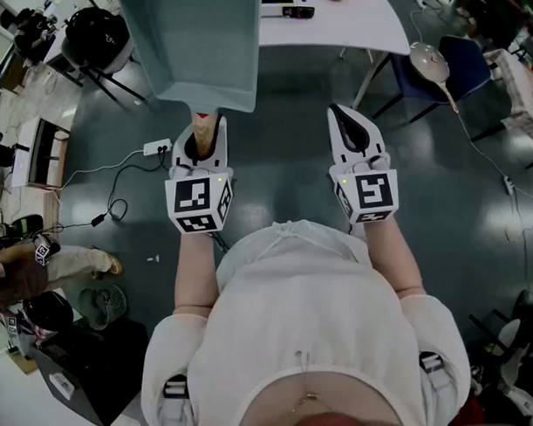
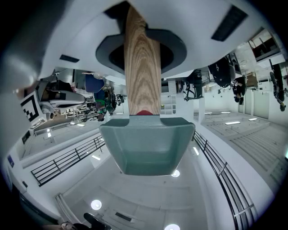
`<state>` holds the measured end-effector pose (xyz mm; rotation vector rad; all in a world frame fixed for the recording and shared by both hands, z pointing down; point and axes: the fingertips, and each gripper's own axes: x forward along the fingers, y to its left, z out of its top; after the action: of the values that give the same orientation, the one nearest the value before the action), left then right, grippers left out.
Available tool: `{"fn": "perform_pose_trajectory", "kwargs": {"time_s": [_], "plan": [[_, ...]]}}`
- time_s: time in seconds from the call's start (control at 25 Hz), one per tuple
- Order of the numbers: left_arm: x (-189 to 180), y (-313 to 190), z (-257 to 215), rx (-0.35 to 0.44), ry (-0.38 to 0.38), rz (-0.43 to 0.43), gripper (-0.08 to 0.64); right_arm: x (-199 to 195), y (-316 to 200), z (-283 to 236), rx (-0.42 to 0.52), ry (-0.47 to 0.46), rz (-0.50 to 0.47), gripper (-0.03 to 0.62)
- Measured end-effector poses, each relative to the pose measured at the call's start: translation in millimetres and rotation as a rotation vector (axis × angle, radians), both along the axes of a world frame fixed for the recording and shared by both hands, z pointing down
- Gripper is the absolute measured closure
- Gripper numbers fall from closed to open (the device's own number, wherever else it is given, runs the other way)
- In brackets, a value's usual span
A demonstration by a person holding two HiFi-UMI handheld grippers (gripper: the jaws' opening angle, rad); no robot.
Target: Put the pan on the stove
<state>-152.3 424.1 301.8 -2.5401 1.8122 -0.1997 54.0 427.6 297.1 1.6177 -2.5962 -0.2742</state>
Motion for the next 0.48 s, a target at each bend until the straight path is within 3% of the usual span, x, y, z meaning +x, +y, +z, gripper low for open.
{"fn": "perform_pose_trajectory", "kwargs": {"time_s": [0.48], "plan": [[-8,-14,4,-0.008,-0.001,0.013,0.486,-7,-15,5,-0.019,-0.018,0.026,0.589]]}}
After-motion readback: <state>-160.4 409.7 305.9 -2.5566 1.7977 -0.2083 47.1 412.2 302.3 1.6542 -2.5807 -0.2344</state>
